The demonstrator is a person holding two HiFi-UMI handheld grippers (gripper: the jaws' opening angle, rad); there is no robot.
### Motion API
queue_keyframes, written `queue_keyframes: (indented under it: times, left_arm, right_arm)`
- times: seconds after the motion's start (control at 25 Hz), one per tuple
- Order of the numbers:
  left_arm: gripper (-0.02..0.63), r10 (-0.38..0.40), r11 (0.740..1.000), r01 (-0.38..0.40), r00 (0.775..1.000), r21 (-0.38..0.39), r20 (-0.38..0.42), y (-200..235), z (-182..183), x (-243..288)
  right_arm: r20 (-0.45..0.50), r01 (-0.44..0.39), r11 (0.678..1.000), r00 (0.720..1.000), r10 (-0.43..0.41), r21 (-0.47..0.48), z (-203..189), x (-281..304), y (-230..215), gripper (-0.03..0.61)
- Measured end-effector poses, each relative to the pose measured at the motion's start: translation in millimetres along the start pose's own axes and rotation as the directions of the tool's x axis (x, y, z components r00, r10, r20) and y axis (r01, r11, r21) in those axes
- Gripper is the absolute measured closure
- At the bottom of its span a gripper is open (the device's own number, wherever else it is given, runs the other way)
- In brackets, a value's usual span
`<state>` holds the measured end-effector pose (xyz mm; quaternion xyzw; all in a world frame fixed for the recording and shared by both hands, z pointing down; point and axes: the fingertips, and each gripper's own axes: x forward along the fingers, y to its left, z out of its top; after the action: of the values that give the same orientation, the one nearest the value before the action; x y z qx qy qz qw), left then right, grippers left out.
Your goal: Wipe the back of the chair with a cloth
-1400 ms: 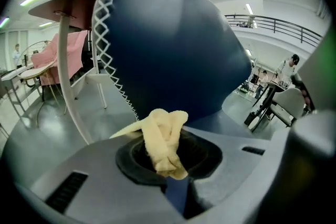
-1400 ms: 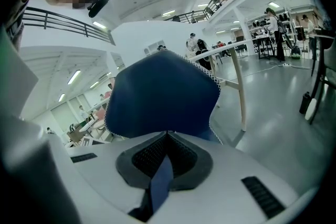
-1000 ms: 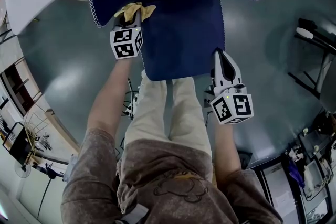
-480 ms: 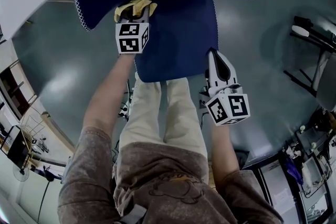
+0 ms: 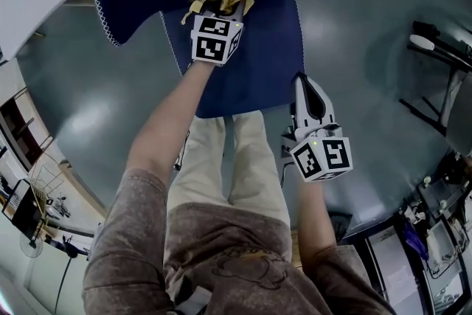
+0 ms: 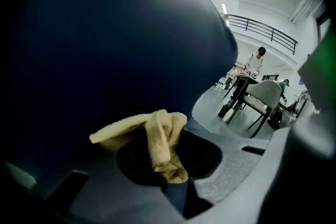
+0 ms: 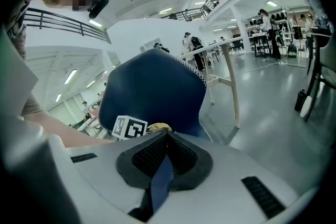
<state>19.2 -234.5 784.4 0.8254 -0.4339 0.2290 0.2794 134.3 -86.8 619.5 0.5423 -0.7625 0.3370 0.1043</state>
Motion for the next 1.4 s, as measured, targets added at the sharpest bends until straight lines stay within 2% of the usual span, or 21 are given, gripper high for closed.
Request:
queue_keyframes:
  times: [0.4, 0.6, 0.76, 0.96, 1.2, 1.4]
  left_arm:
    - [0.546, -0.127, 0.985, 0.13, 0.991, 0.116, -0.028, -66, 19, 49]
    - [0.548, -0.197, 0.967, 0.204, 0.979, 0.15, -0.06, -96, 32, 59]
    - [0.547, -0.243, 0.958, 0.245, 0.97, 0.148, -0.03, -112, 44, 54]
    - [0.546, -0.259, 0.961, 0.258, 0.966, 0.103, -0.008, -109, 49, 22]
    - [0.547, -0.235, 0.968, 0.234, 0.972, 0.09, -0.001, -99, 55, -46]
    - [0.546, -0.207, 0.978, 0.204, 0.977, 0.048, 0.057, -94, 91, -110]
  right_arm:
    - [-0.003, 0.015, 1.0, 1.0, -0.015, -0.007, -2, -14, -14, 0.554]
    - [-0.002, 0.022, 1.0, 1.0, -0.022, 0.003, -5, -17, -16, 0.554]
    - [-0.001, 0.016, 1.0, 1.0, -0.016, 0.013, -10, -19, -15, 0.552]
    - [-0.004, 0.012, 1.0, 1.0, -0.012, 0.0, -7, -24, -11, 0.554]
    - [0.004, 0.006, 1.0, 1.0, -0.006, -0.027, 15, -42, 0, 0.552]
    - [0.036, -0.016, 0.999, 0.999, 0.018, -0.048, 57, -63, 23, 0.552]
